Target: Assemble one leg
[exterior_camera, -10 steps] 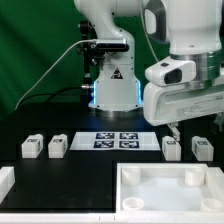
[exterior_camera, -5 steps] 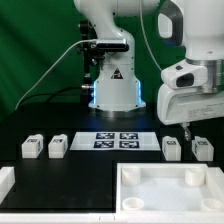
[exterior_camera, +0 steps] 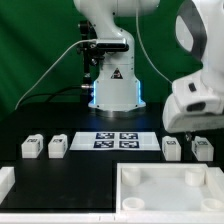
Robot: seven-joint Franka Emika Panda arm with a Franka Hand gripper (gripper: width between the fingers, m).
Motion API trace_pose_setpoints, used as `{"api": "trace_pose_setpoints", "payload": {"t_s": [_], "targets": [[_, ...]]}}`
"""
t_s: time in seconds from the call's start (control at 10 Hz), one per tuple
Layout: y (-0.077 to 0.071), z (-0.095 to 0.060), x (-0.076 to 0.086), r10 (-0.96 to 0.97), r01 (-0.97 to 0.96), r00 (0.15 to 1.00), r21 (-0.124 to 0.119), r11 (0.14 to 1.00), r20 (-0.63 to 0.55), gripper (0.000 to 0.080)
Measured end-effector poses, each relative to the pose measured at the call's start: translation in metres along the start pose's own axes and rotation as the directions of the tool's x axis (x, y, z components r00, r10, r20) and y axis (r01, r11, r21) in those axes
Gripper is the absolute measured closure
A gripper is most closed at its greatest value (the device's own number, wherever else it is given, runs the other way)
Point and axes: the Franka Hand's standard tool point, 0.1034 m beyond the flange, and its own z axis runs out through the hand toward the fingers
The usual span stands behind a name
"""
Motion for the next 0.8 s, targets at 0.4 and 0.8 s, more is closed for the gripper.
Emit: {"api": "trace_pose_setpoints", "payload": {"t_s": [0.4,0.8], "targets": [[0.001,0.005,0.000,0.003,-0.003,0.983,0.001,1.000,0.182,0.0150],[-0.005,0.028,-0.004,0.007,-0.006,0.974,-0.001,1.000,0.227,0.0150]]}}
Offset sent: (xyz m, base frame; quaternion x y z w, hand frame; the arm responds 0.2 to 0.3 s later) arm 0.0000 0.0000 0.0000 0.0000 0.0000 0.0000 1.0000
